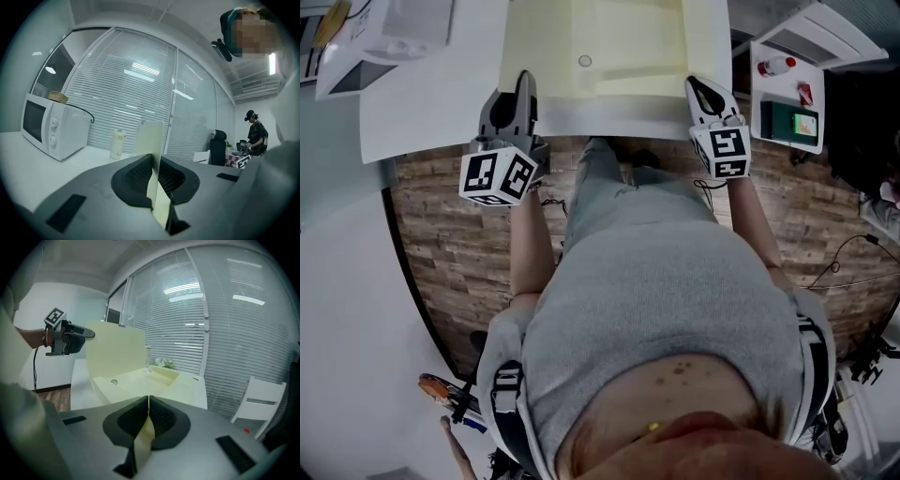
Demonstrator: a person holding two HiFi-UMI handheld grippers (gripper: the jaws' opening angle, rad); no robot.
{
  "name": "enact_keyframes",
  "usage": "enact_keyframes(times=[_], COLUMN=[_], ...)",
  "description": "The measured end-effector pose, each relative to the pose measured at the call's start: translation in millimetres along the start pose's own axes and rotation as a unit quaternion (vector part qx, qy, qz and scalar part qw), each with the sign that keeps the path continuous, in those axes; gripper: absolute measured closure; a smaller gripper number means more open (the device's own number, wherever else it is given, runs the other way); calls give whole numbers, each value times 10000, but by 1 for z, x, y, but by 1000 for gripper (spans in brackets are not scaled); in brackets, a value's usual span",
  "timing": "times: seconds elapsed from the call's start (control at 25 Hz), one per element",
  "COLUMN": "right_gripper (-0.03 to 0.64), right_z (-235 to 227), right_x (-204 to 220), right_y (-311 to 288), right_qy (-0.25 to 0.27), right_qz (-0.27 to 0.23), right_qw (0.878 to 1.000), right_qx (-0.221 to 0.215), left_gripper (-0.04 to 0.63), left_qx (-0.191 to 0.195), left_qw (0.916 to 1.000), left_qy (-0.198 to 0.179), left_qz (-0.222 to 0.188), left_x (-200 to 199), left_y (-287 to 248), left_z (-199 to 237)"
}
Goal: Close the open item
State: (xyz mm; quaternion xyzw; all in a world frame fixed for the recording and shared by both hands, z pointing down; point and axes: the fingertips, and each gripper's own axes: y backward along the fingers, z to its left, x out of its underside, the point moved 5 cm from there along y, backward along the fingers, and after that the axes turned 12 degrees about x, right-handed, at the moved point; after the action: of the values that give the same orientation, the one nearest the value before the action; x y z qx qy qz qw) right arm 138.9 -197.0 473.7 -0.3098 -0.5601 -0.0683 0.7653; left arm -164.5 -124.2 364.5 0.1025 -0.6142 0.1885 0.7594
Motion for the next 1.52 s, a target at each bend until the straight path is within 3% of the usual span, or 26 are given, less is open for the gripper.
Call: enact_keyframes(times=[0.36,0.68,1.52], right_gripper=[552,552,552], right_z=[-3,-4,-3], right_x=[1,2,2], right_y=[-2,-2,-2], right_qy=[-387,-524,-642], right_qz=[164,192,166], right_qw=[9990,9982,9974], right_qx=[-176,-239,-290], left_gripper=[574,572,558], left_qx=[570,1143,2202], left_qw=[9976,9922,9679], left_qy=[-324,-344,-346], left_qz=[199,360,1159], left_x=[1,9,45], left_y=[-27,-54,-109], left_z=[-44,-77,-126])
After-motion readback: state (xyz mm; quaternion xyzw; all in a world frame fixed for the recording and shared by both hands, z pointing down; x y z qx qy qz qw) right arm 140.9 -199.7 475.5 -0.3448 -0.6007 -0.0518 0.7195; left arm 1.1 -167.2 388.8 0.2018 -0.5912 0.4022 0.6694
